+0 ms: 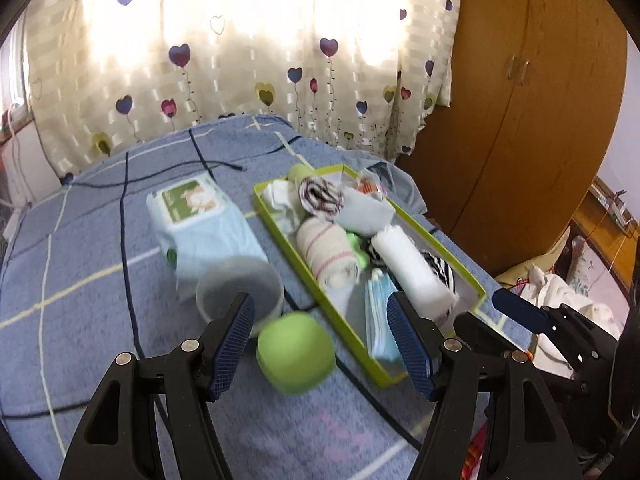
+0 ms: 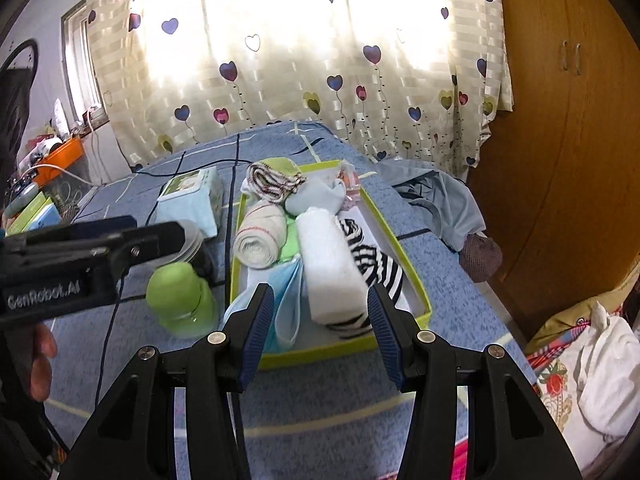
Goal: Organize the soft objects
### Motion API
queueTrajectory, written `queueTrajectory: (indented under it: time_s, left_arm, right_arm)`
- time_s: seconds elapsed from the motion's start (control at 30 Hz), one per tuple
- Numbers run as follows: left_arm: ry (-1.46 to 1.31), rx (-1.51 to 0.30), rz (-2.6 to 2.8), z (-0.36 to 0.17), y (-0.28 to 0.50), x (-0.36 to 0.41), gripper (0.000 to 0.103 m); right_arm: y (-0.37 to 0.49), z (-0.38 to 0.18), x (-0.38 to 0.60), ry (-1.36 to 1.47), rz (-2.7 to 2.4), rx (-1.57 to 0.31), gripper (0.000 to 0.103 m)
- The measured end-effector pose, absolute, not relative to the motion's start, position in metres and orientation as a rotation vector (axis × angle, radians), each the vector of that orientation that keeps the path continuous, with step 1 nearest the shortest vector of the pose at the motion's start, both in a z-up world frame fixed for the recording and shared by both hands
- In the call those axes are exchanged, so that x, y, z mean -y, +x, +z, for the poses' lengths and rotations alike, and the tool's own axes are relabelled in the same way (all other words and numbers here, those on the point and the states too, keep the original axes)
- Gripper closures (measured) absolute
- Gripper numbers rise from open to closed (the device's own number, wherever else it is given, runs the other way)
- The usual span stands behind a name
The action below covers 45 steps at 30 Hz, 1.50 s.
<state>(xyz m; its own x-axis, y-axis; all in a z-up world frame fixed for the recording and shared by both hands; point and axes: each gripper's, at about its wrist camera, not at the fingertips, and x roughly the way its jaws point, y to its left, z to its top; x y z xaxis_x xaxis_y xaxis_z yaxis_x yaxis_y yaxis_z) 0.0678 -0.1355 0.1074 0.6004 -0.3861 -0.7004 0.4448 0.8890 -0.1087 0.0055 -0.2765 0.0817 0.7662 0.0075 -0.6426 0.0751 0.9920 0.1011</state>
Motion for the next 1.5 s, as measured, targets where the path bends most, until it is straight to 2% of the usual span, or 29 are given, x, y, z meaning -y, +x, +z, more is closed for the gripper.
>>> queueTrajectory:
  time_s: [0.63, 1.13, 1.5]
  left_arm:
    - [0.127, -0.917, -0.401, 0.030, 0.012, 0.109, 0.034]
    - [0.143, -0.915, -0.332, 0.011, 0.012, 0.113, 0.034]
    - [0.144, -0.909, -0.325, 0.010, 0.011, 0.114, 0.030]
  right_arm:
    - [-0.021, 0.029, 0.256, 0.100, 0.000, -0.841, 0.053]
    - [-0.017, 0.014, 0.253, 0.048, -0.049, -0.845, 0.053]
    - [-0.017, 0.013, 0.254, 0.047, -0.062, -0.836, 0.047]
